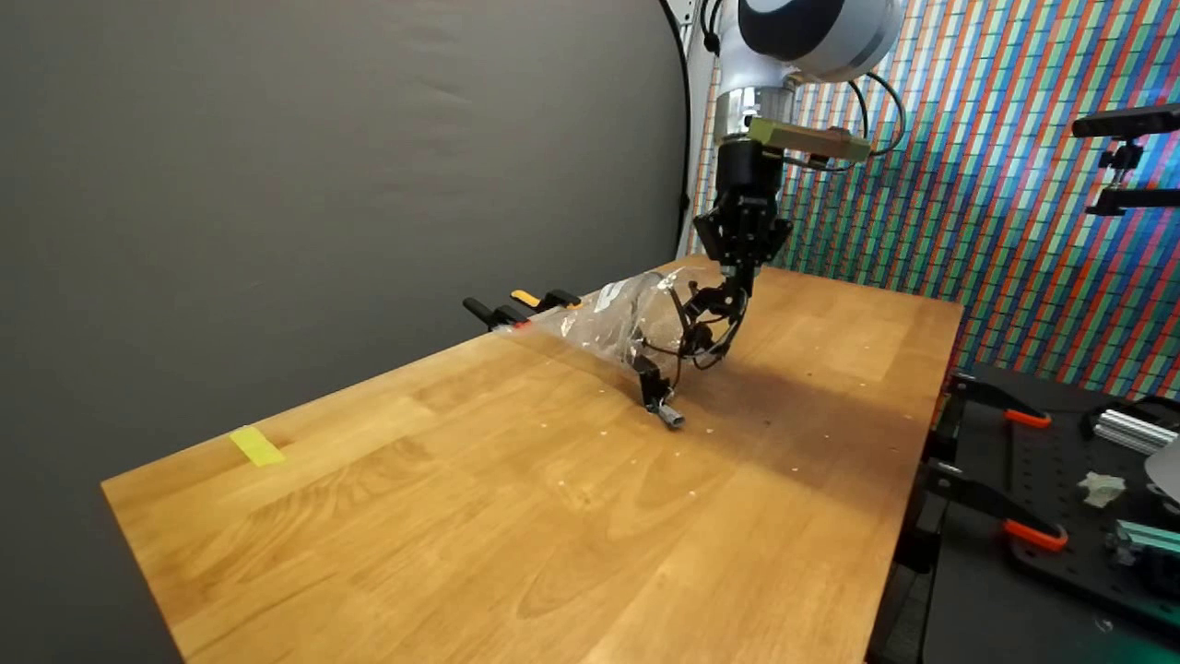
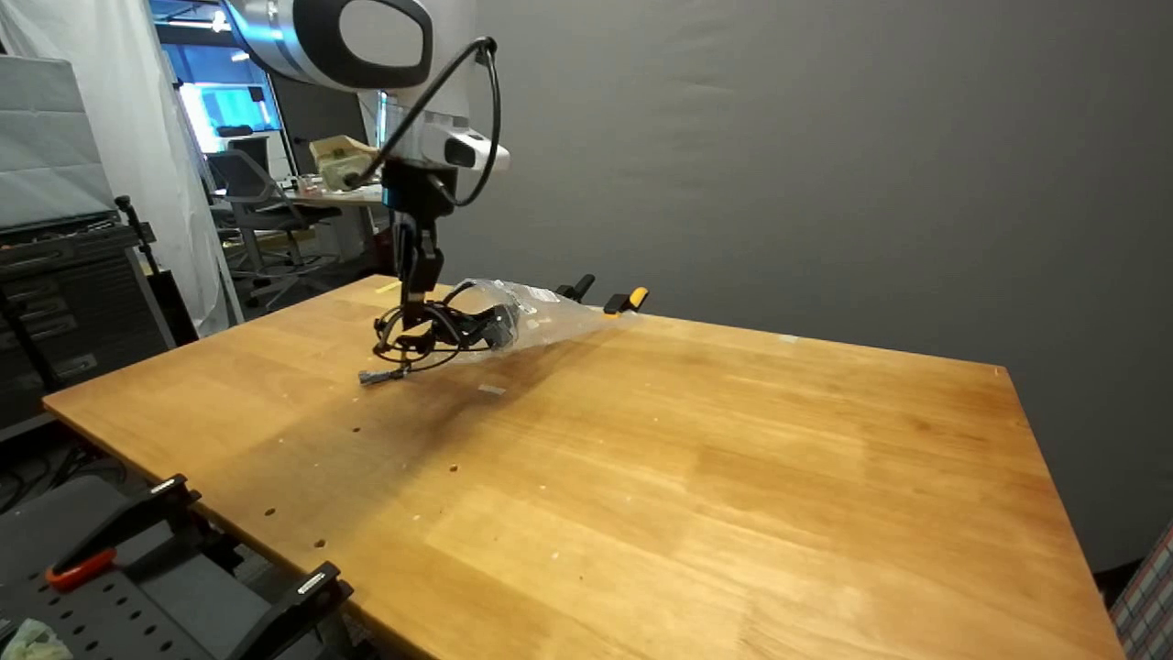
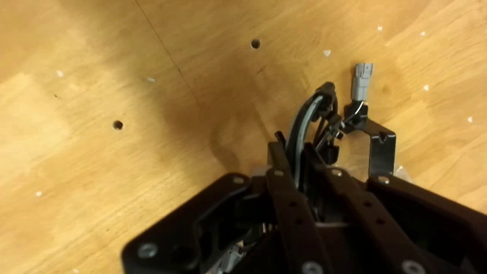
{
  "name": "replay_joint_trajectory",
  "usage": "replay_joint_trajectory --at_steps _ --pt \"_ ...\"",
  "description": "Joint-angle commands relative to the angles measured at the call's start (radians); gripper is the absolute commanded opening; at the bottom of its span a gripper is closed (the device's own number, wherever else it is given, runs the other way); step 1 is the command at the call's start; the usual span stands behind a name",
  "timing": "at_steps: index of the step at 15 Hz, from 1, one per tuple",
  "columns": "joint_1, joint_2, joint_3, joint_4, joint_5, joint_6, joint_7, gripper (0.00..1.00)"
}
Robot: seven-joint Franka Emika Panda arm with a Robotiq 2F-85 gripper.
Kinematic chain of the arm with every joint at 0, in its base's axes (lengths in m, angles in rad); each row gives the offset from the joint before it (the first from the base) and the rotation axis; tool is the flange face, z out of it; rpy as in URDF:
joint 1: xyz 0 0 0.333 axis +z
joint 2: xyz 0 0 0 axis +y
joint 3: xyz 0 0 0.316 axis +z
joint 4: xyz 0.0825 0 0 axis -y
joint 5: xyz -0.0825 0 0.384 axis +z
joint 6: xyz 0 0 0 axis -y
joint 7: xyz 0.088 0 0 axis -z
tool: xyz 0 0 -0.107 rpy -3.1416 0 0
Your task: Remove the object from the plastic bag
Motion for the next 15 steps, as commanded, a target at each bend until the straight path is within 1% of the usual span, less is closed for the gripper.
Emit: replay_joint_trajectory --at_steps 1,2,4,8,12,15 --pt "0.026 -0.125 -0.04 0.003 0.034 -0.196 0.011 0.05" --pt "0.025 -0.148 -0.043 0.015 0.046 -0.275 -0.002 0.05" --pt "0.03 -0.185 -0.047 0.031 0.05 -0.38 0.015 0.05" --pt "0.049 -0.234 -0.035 0.057 0.039 -0.556 0.06 0.05" --pt "0.084 -0.263 -0.017 0.072 0.04 -0.651 0.087 0.05" --pt "0.129 -0.264 0.017 0.102 0.043 -0.668 0.079 0.05"
